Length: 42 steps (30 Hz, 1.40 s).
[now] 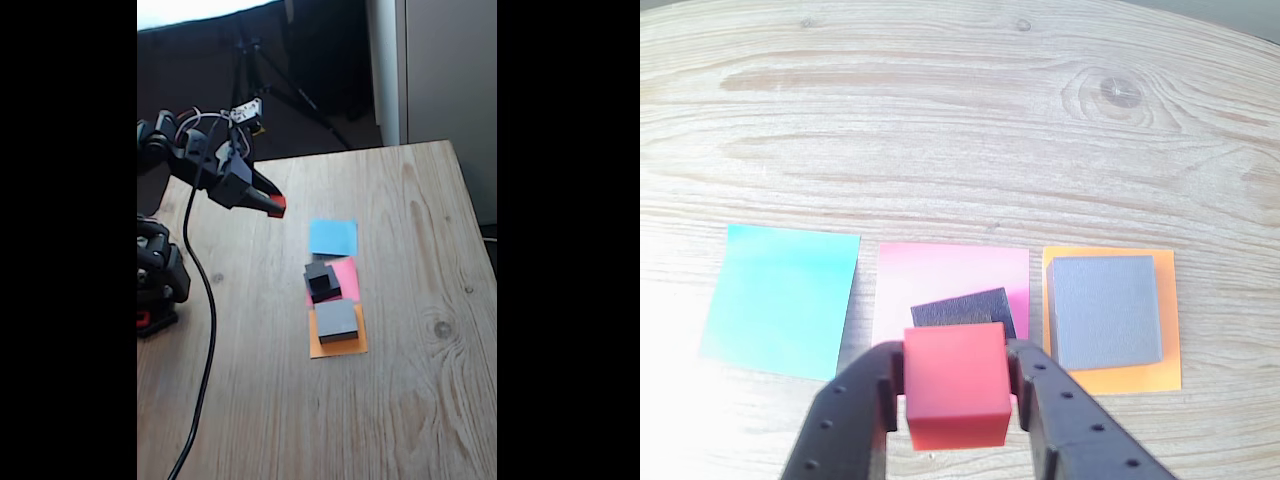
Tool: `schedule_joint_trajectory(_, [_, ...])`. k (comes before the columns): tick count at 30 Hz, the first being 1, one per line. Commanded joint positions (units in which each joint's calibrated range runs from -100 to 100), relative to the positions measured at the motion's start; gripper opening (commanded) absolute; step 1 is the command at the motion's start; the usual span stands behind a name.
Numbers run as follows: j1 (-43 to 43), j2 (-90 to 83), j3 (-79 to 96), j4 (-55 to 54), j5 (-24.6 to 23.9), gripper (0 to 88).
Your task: Tower of hanoi
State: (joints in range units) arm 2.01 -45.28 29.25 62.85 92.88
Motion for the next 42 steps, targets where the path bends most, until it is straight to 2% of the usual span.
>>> schedule_joint_trajectory(1, [1.0, -5.4, 12.3, -14.5, -0.9, 0.8])
schedule_joint_trajectory(7, [0.9, -10.4, 31.7, -32.3, 2.9, 0.8])
schedule_joint_trajectory(11, [0.1, -11.2, 39.2, -39.3, 4.9, 0.8])
schedule_joint_trajectory(17, [0.2, -6.0, 47.8, -55.4, 7.1, 0.8])
schedule_joint_trajectory(27, [0.9, 2.5, 50.8, -68.2, 7.1, 0.8])
schedule_joint_trajectory(42, [-0.1, 5.7, 56.3, -76.2, 7.1, 0.8])
